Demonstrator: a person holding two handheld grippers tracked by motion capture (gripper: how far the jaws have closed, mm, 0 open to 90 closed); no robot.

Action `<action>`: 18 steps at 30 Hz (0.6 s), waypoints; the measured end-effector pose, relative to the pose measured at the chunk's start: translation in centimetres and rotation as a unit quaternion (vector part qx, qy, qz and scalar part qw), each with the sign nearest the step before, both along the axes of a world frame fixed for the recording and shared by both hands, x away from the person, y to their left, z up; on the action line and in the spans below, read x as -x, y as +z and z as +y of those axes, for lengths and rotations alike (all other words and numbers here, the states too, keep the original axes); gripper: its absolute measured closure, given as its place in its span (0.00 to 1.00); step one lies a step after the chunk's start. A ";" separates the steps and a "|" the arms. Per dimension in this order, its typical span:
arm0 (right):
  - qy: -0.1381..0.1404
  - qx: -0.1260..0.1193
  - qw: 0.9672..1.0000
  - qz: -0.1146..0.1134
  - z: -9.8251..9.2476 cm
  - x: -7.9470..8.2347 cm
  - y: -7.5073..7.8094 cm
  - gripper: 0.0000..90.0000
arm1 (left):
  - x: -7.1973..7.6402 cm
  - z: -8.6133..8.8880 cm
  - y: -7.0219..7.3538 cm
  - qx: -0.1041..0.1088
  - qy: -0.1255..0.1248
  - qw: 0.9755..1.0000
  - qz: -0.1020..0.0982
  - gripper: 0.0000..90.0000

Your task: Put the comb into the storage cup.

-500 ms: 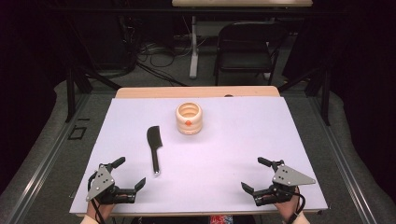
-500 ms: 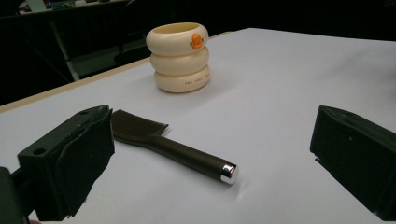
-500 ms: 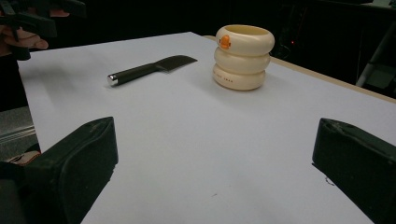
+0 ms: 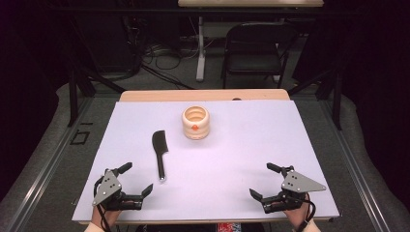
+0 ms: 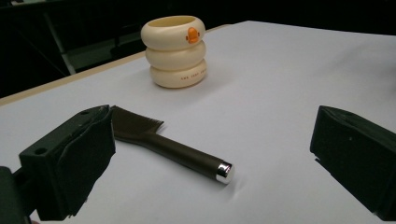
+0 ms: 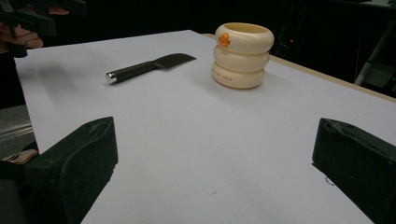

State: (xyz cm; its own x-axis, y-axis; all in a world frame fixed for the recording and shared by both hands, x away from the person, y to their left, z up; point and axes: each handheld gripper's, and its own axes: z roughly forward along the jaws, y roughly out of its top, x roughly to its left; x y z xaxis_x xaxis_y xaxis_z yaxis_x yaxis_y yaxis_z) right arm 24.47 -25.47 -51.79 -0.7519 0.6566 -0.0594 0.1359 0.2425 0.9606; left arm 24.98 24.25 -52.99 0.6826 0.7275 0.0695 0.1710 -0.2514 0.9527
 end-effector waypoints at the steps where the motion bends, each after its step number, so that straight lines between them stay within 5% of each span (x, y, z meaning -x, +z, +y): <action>1: 0.000 0.000 1.000 0.000 0.0 0.0 0.0 0.00 | -0.1 -0.1 0.0 -0.002 -0.001 1.000 0.001 0.00; 18: -0.002 0.003 1.000 0.003 0.0 0.0 -0.1 0.00 | -1.5 -1.5 0.6 -0.012 0.005 1.000 0.013 0.00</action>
State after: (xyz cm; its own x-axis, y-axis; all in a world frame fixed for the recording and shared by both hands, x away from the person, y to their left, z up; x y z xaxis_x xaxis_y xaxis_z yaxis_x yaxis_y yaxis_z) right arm 24.51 -25.43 -51.85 -0.7497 0.6591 -0.0594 0.1423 0.2482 0.9582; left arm 26.45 22.78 -52.42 0.6768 0.7330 0.0682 0.1991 -0.2714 0.9416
